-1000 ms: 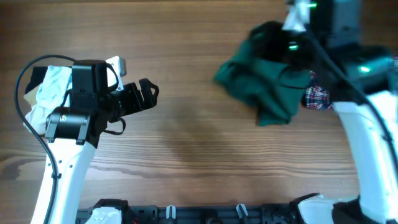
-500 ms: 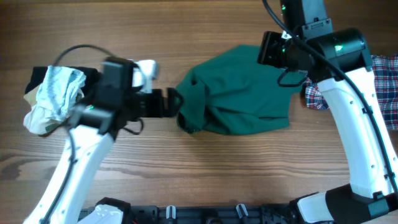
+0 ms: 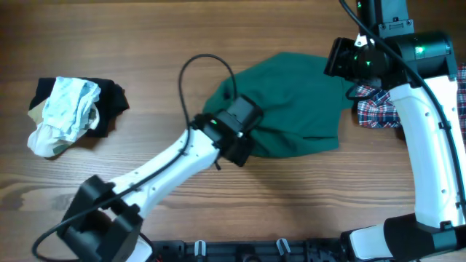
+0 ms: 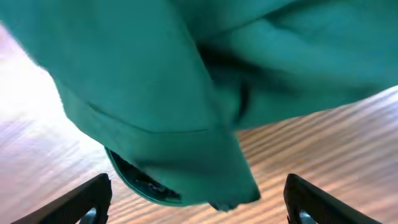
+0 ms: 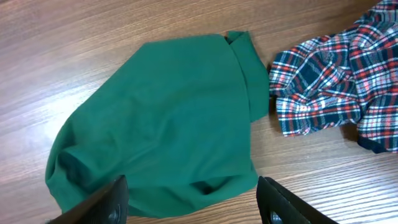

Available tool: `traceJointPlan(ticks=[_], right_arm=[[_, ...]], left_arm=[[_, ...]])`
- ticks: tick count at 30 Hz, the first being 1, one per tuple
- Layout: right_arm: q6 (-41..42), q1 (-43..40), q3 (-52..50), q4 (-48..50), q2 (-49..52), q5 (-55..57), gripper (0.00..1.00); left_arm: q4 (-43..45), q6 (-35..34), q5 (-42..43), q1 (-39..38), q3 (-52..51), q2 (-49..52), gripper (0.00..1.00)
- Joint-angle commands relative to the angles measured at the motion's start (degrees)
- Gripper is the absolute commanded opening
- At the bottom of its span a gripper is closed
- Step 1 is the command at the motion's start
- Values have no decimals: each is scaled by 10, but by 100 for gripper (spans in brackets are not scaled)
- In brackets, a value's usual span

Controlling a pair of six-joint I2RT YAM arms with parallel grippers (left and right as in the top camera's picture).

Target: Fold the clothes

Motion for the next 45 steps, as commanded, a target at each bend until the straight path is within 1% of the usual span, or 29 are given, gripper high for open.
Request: traceJointPlan(ticks=[1,3,5,6,7,8,9,10,11,13,14,16,17,20,22,23,24,26,28,30,31,33,35,37,38,43,45], right_arm=[[-11,0,9,2,1,2,66],[-11,0,9,1,1,1,66],[-11,0,9,1,1,1,66],[-11,0,9,1,1,1,66],[-11,0,9,1,1,1,67],[-11,0,9,1,1,1,67],[-11,0,9,0,1,1,67],[-11,0,9,-1,1,1,68],[-14,0,9,-2,1,1,68],[-24,0,9,-1,1,1,68],[-25,0,9,-2,1,1,68],[-32,0,9,-2,1,1,69],[-51,0,9,-1,2,-8,69],[-123,0,3,-5,10,-78,71],[-130,0,-16,-7,19,-90,71],[-130,0,-32,-6,24,-90,71],[-129,0,-47,-1,30,-92,71],[-129,0,-85,18,41,-114,71],[-130,0,-152,64,57,-163,71],[-143,0,-213,124,74,-203,72],[-165,0,-238,156,82,-228,74],[-175,0,-277,208,96,-246,75],[-178,1,-304,260,112,-254,75],[-227,3,-320,299,124,-314,75],[-237,6,-324,314,130,-338,75],[-229,36,-326,369,185,-332,75],[-212,48,-326,402,222,-306,72]], left_arm=[[16,11,-140,-41,6,34,89],[21,11,-163,-48,6,49,88],[23,7,-200,-49,6,70,83],[26,7,-216,-49,6,78,79],[31,7,-233,-49,6,87,71],[35,6,-241,-49,6,91,59],[36,-8,-256,-49,6,91,47],[32,-27,-279,-49,7,89,32],[20,-45,-300,-49,11,82,24],[-21,-72,-313,-49,33,64,14],[-60,-97,-313,-48,57,49,11],[-139,-140,-313,-35,121,5,11],[-161,-145,-313,-25,146,-15,11],[-183,-157,-307,27,197,-79,15],[-177,-156,-269,82,201,-115,16],[-180,-148,-222,116,201,-128,16],[-186,-138,-194,139,201,-132,16],[-209,-139,-179,179,201,-132,14],[-223,-139,-164,210,201,-131,15],[-225,-139,-156,217,201,-131,15],[-224,-139,-156,217,201,-131,17],[-224,-139,-156,215,201,-131,19],[-224,-139,-156,215,201,-131,22],[-224,-139,-155,215,201,-131,22],[-224,-139,-154,215,201,-131,23],[-224,-139,-141,215,201,-131,24],[-224,-139,-141,215,201,-131,25]])
